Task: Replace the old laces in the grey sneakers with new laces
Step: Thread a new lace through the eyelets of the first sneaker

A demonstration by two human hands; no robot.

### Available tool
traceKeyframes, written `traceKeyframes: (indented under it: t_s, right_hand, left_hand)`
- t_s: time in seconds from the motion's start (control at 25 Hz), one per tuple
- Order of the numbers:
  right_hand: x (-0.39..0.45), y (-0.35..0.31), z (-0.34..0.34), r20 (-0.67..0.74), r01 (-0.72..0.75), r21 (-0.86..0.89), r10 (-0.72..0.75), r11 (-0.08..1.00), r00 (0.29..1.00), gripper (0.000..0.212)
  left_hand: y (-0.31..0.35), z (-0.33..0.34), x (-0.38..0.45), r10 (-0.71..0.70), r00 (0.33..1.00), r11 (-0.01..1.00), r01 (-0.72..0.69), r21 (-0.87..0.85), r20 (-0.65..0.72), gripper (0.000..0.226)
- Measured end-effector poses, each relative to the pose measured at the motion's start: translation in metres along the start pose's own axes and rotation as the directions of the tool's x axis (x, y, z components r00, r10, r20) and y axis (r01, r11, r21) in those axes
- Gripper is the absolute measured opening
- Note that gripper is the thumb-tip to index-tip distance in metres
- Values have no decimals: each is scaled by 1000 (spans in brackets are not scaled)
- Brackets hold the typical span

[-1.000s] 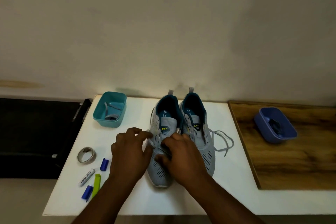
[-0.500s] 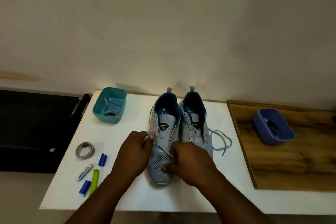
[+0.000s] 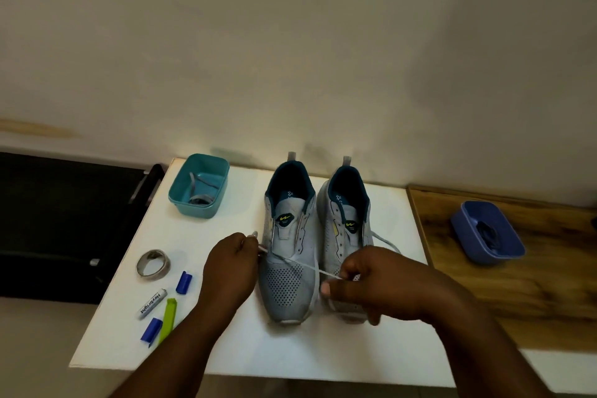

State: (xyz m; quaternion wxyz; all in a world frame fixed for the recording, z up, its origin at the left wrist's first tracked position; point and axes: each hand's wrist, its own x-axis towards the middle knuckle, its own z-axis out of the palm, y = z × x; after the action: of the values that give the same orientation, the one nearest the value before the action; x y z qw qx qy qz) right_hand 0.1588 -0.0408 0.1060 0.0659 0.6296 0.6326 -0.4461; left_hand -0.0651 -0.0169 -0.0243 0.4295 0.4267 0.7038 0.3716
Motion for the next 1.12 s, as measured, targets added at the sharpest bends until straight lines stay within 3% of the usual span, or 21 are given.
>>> traceKeyframes:
  t_s: [0.12,0.2,0.24,0.32,0.36,0.4,0.48,0.56,0.6,0.68,0.72,0.84,0.96,1.04,1.12]
  right_hand:
    - [-36,-4,-27,-195,-145,-375,75,916,978,28]
    - [-59,-10,-42,-396,-234,-479,29,846,918,16]
    - [-68,-16,-47,-529,-241,-455,-43,857,848,10]
    - [-68,-17,-48,-796,-84,-353,-252,932,550,7]
    - [-62,-20,-45,-850,50,-332,-322,942,417,11]
    - [-50,-24,-38,-856,178,-311,-356,934,374,13]
    - [-14,-30,-14,-791,390,-211,-391,897,471,13]
    - [20,-26,13,-668,445,-86,-383,891,638,20]
    - [33,-20,23,-577,392,-95,-372,915,728,29]
    - [52,-8,40,-447,177,-346,-328,921,832,46]
    - [56,-7,47,-460,126,-419,-330,899,824,54]
    - [69,-16,67,-531,202,-392,-400,898,747,66]
    - [82,-15,79,-509,177,-382,-366,907,779,77]
    - [82,-8,76,-526,128,-345,-304,930,795,77]
    - [83,-3,74,-538,90,-393,-308,915,785,66]
  left_hand:
    - [6,3,-10,164,986,951,-147,273,-39,36]
    - [7,4,-13,253,965,917,-214,336,-76,34]
    - [5,3,-12,265,961,913,-223,342,-81,34]
    - [3,4,-10,235,969,931,-203,305,-73,36]
    - [3,5,-10,215,974,941,-186,282,-76,37]
    - [5,5,-10,203,976,946,-174,274,-79,37]
    - [7,5,-11,177,980,955,-150,255,-88,39]
    - [6,4,-9,144,987,973,-128,192,-71,40]
    - [6,3,-9,136,989,980,-127,156,-53,40]
    - [8,3,-11,139,990,986,-136,97,-26,36]
    - [9,3,-11,133,991,988,-132,84,-11,33]
    - [13,-1,-10,103,994,993,-106,55,44,43]
    - [13,-6,-13,66,994,998,-68,13,92,54]
    - [21,-15,-15,29,999,999,-28,-45,15,43]
    - [27,-28,-11,-49,989,968,13,-249,-137,28]
